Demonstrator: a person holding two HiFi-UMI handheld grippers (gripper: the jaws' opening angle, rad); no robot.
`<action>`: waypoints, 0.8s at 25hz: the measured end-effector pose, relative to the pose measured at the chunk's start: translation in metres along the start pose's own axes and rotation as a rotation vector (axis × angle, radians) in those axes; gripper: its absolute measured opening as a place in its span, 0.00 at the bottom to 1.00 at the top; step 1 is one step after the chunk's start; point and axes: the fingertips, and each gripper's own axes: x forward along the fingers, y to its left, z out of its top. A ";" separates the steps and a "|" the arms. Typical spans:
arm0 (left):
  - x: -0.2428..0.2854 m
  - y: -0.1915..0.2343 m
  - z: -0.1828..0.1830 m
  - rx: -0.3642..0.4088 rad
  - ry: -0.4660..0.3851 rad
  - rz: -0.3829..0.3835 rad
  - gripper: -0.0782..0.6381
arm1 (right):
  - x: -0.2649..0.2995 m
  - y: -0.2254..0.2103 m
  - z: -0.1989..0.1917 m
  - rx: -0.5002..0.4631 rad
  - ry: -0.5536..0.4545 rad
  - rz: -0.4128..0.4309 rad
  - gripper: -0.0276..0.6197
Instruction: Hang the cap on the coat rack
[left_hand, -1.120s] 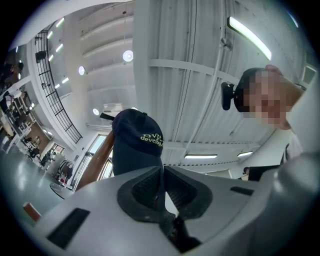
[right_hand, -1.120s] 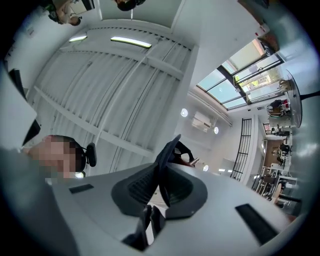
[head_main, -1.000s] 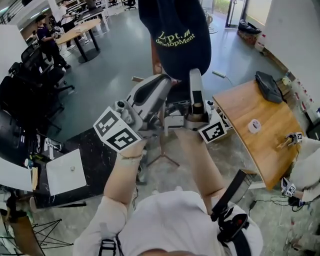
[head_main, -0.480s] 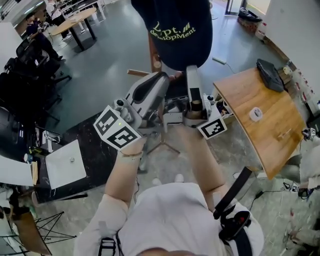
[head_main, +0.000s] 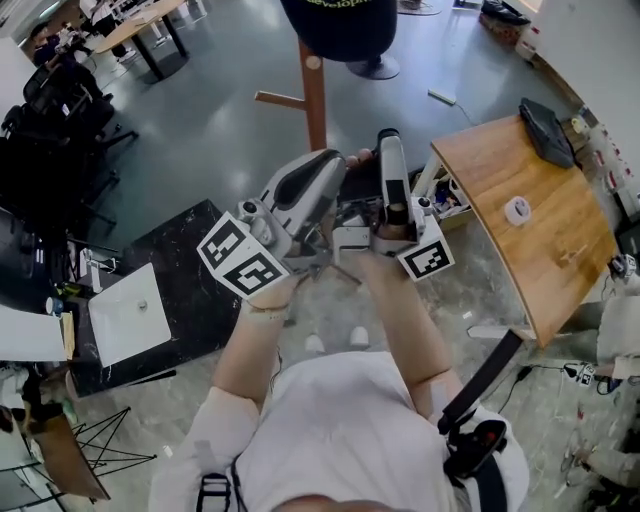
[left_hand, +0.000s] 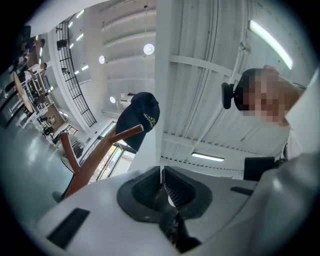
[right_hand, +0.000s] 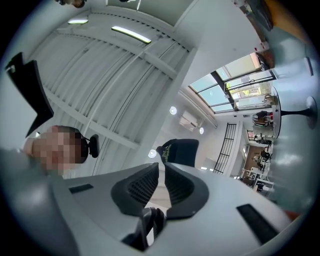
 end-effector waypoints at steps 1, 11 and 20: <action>-0.002 0.003 -0.007 -0.013 0.007 0.008 0.15 | -0.006 -0.005 -0.001 0.002 0.005 -0.016 0.11; -0.043 0.037 -0.077 -0.139 0.085 0.098 0.15 | -0.069 -0.048 -0.035 0.016 0.069 -0.182 0.11; -0.068 0.060 -0.126 -0.234 0.120 0.172 0.15 | -0.117 -0.086 -0.058 0.040 0.138 -0.312 0.11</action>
